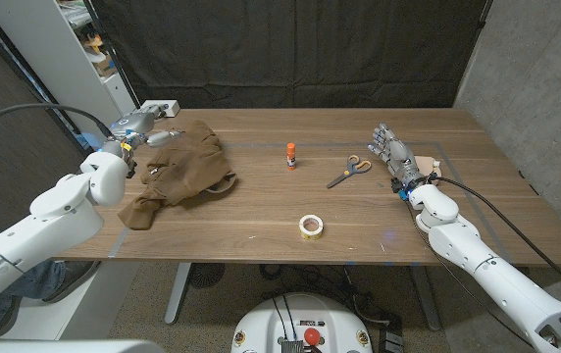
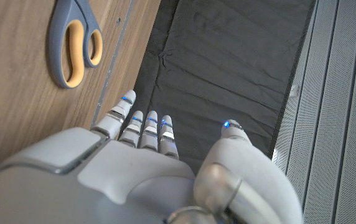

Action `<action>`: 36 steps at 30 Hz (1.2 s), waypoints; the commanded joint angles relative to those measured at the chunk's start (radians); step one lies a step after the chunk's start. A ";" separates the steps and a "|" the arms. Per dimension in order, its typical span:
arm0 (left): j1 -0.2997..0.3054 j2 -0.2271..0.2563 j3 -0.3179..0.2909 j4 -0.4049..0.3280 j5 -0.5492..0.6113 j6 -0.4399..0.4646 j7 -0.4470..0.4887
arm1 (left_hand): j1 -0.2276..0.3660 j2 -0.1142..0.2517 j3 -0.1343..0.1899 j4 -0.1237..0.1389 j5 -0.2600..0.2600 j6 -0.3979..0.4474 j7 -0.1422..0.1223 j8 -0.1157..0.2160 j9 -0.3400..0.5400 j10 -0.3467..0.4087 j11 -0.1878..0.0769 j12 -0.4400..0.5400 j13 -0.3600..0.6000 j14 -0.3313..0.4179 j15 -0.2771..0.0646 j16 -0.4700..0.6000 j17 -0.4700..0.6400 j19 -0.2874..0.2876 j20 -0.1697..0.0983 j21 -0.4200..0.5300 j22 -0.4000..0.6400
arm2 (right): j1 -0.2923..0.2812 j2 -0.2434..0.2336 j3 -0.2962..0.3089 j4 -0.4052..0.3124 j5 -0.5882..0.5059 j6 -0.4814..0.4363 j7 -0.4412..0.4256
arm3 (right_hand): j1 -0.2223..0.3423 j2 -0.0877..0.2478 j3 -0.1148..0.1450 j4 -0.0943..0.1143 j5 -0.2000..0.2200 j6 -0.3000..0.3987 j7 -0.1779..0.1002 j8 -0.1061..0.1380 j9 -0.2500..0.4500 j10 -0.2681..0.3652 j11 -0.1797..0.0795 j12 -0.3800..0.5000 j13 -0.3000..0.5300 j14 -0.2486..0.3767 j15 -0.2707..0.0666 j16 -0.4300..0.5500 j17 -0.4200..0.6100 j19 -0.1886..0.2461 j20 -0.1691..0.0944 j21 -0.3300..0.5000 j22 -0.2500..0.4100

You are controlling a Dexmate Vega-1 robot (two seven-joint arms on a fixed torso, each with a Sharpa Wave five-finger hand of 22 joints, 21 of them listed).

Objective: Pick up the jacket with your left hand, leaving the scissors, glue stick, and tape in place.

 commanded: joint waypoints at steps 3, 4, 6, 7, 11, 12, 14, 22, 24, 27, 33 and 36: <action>-0.126 0.037 0.143 0.039 -0.041 0.053 -0.008 | 0.008 -0.010 -0.004 -0.001 0.004 0.008 -0.004 0.007 0.003 0.004 0.003 0.007 0.003 0.009 0.007 0.005 0.004 0.013 0.002 0.008 0.003 | 0.009 0.009 -0.002 0.015 0.000 0.007 0.001 | 0.004 0.003 -0.004 -0.003 0.005 0.006 0.002 0.008 0.001 0.007 0.000 0.008 0.001 0.006 -0.002 0.003 0.001 0.003 0.003 -0.003 0.005; -0.131 0.040 0.150 0.045 -0.046 0.045 -0.006 | 0.008 -0.010 -0.005 -0.001 0.004 0.008 -0.004 0.007 0.003 0.003 0.003 0.007 0.003 0.009 0.006 0.005 0.004 0.014 0.002 0.008 0.003 | 0.010 0.009 -0.002 0.016 0.000 0.007 0.001 | 0.004 0.003 -0.005 -0.003 0.006 0.006 0.002 0.008 0.001 0.006 0.000 0.008 0.001 0.007 -0.002 0.003 0.001 0.003 0.003 -0.003 0.005; -0.147 0.037 0.168 0.050 -0.050 0.053 -0.006 | 0.009 -0.010 -0.004 -0.001 0.004 0.008 -0.004 0.007 0.003 0.003 0.002 0.007 0.003 0.010 0.006 0.005 0.004 0.017 0.002 0.008 0.003 | 0.010 0.009 -0.001 0.017 0.000 0.008 0.000 | 0.004 0.003 -0.005 -0.003 0.006 0.006 0.002 0.008 0.001 0.007 0.001 0.008 0.001 0.006 -0.002 0.003 0.001 0.003 0.002 -0.003 0.005; -0.148 0.040 0.171 0.050 -0.053 0.056 -0.003 | 0.010 -0.010 -0.004 -0.001 0.004 0.009 -0.004 0.007 0.003 0.004 0.002 0.008 0.003 0.010 0.006 0.005 0.004 0.018 0.002 0.009 0.003 | 0.010 0.009 -0.001 0.017 0.000 0.008 0.000 | 0.004 0.003 -0.005 -0.003 0.006 0.006 0.002 0.008 0.001 0.007 0.001 0.008 0.001 0.007 -0.002 0.003 0.001 0.003 0.003 -0.003 0.005; -0.171 0.037 0.202 0.059 -0.060 0.056 0.005 | 0.012 -0.011 -0.004 -0.002 0.004 0.008 -0.003 0.007 0.003 0.003 0.002 0.008 0.004 0.010 0.006 0.004 0.004 0.023 0.002 0.010 0.003 | 0.011 0.011 0.000 0.022 0.001 0.011 0.000 | 0.004 0.003 -0.005 -0.004 0.006 0.006 0.002 0.008 0.001 0.007 0.001 0.008 0.001 0.008 -0.002 0.003 0.001 0.002 0.002 -0.004 0.005; -0.175 0.038 0.208 0.061 -0.062 0.053 0.008 | 0.013 -0.011 -0.004 -0.002 0.004 0.009 -0.003 0.007 0.003 0.003 0.001 0.008 0.004 0.010 0.006 0.004 0.004 0.025 0.002 0.010 0.003 | 0.011 0.011 0.000 0.023 0.001 0.011 0.001 | 0.004 0.003 -0.005 -0.004 0.006 0.006 0.002 0.009 0.001 0.007 0.001 0.008 0.001 0.008 -0.002 0.003 0.001 0.002 0.002 -0.004 0.005; -0.183 0.036 0.219 0.065 -0.066 0.054 0.012 | 0.014 -0.012 -0.004 -0.002 0.005 0.009 -0.003 0.007 0.003 0.003 -0.001 0.008 0.004 0.010 0.007 0.004 0.004 0.028 0.002 0.011 0.003 | 0.012 0.012 0.000 0.025 0.002 0.013 0.003 | 0.005 0.004 -0.005 -0.004 0.006 0.006 0.002 0.008 0.001 0.006 -0.001 0.008 0.001 0.008 -0.002 0.003 0.001 0.002 0.004 -0.005 0.005; -0.217 0.033 0.268 0.084 -0.073 0.044 0.016 | 0.017 -0.014 -0.004 -0.002 0.006 0.011 -0.003 0.008 0.003 0.002 -0.002 0.009 0.005 0.010 0.005 0.004 0.004 0.035 0.002 0.012 0.003 | 0.015 0.017 -0.002 0.035 0.003 0.016 0.006 | 0.005 0.004 -0.006 -0.005 0.006 0.006 0.002 0.008 0.001 0.006 0.001 0.008 0.001 0.007 -0.002 0.002 0.001 0.002 0.003 -0.006 0.005; -0.224 0.034 0.278 0.091 -0.075 0.035 0.017 | 0.018 -0.014 -0.004 -0.002 0.007 0.012 -0.003 0.008 0.003 0.002 -0.002 0.009 0.005 0.010 0.005 0.004 0.004 0.036 0.002 0.012 0.003 | 0.016 0.018 -0.002 0.037 0.003 0.016 0.006 | 0.005 0.004 -0.006 -0.005 0.006 0.007 0.002 0.008 0.001 0.006 0.002 0.008 0.001 0.007 -0.002 0.003 0.001 0.002 0.003 -0.006 0.005; -0.234 0.032 0.292 0.099 -0.079 0.031 0.015 | 0.019 -0.015 -0.004 -0.002 0.008 0.012 -0.004 0.008 0.003 0.003 -0.003 0.010 0.006 0.010 0.005 0.003 0.004 0.038 0.003 0.013 0.002 | 0.017 0.018 -0.003 0.041 0.004 0.015 0.008 | 0.005 0.004 -0.006 -0.005 0.006 0.007 0.001 0.008 0.001 0.007 -0.001 0.008 0.001 0.006 -0.002 0.002 0.001 0.002 0.003 -0.006 0.005; -0.255 0.024 0.320 0.113 -0.079 0.028 0.012 | 0.022 -0.015 -0.004 -0.003 0.009 0.013 -0.003 0.008 0.003 0.002 -0.004 0.010 0.006 0.009 0.006 0.003 0.005 0.043 0.003 0.013 0.002 | 0.017 0.017 -0.002 0.044 0.006 0.014 0.009 | 0.005 0.004 -0.006 -0.005 0.006 0.007 0.002 0.008 0.001 0.006 0.000 0.008 0.001 0.007 -0.001 0.002 0.001 0.003 0.003 -0.007 0.005; -0.267 0.016 0.335 0.121 -0.079 0.032 0.008 | 0.023 -0.016 -0.004 -0.003 0.010 0.014 -0.003 0.009 0.003 0.001 -0.003 0.010 0.007 0.009 0.006 0.003 0.005 0.044 0.003 0.013 0.002 | 0.018 0.018 -0.002 0.047 0.006 0.016 0.010 | 0.005 0.004 -0.007 -0.006 0.006 0.006 0.003 0.008 0.001 0.006 -0.001 0.008 0.001 0.006 -0.002 0.002 0.000 0.003 0.003 -0.007 0.005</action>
